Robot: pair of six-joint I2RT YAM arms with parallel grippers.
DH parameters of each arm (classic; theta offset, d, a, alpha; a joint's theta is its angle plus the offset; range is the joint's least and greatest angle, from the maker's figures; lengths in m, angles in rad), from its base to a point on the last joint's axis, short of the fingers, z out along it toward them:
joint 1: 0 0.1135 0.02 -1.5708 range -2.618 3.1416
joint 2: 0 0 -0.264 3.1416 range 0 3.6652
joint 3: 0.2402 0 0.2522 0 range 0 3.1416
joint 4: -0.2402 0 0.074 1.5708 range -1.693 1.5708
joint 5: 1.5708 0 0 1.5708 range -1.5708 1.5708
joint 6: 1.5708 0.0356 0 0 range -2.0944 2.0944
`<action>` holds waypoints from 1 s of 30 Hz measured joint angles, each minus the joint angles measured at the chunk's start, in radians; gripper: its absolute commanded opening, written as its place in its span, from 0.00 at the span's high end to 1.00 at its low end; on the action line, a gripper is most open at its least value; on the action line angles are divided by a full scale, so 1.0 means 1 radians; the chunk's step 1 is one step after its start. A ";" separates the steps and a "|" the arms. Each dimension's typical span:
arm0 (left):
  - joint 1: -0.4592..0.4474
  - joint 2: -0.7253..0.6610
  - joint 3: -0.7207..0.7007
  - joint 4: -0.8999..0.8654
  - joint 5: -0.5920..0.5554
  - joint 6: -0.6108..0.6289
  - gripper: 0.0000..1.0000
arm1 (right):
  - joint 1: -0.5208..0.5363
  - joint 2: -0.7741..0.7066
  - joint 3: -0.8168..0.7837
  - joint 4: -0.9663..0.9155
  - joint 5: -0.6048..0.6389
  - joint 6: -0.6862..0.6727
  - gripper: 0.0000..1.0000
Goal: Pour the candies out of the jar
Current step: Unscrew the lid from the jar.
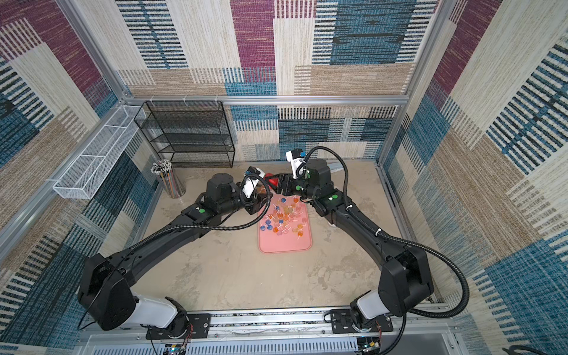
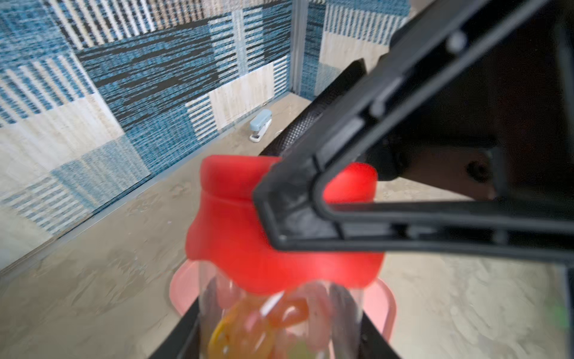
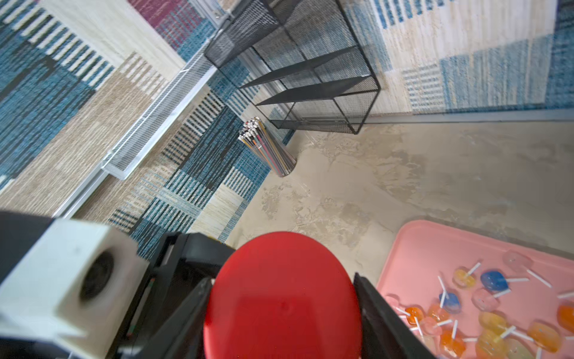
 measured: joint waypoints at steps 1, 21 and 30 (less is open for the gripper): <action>0.014 -0.003 0.001 0.010 0.060 -0.008 1.00 | -0.010 -0.011 -0.005 0.010 -0.036 -0.016 0.53; 0.071 0.031 0.060 0.035 0.539 -0.130 1.00 | -0.037 -0.104 -0.014 0.014 -0.248 -0.232 0.37; 0.048 0.004 0.035 0.016 0.433 -0.100 1.00 | -0.043 -0.086 0.031 -0.015 -0.185 -0.166 0.04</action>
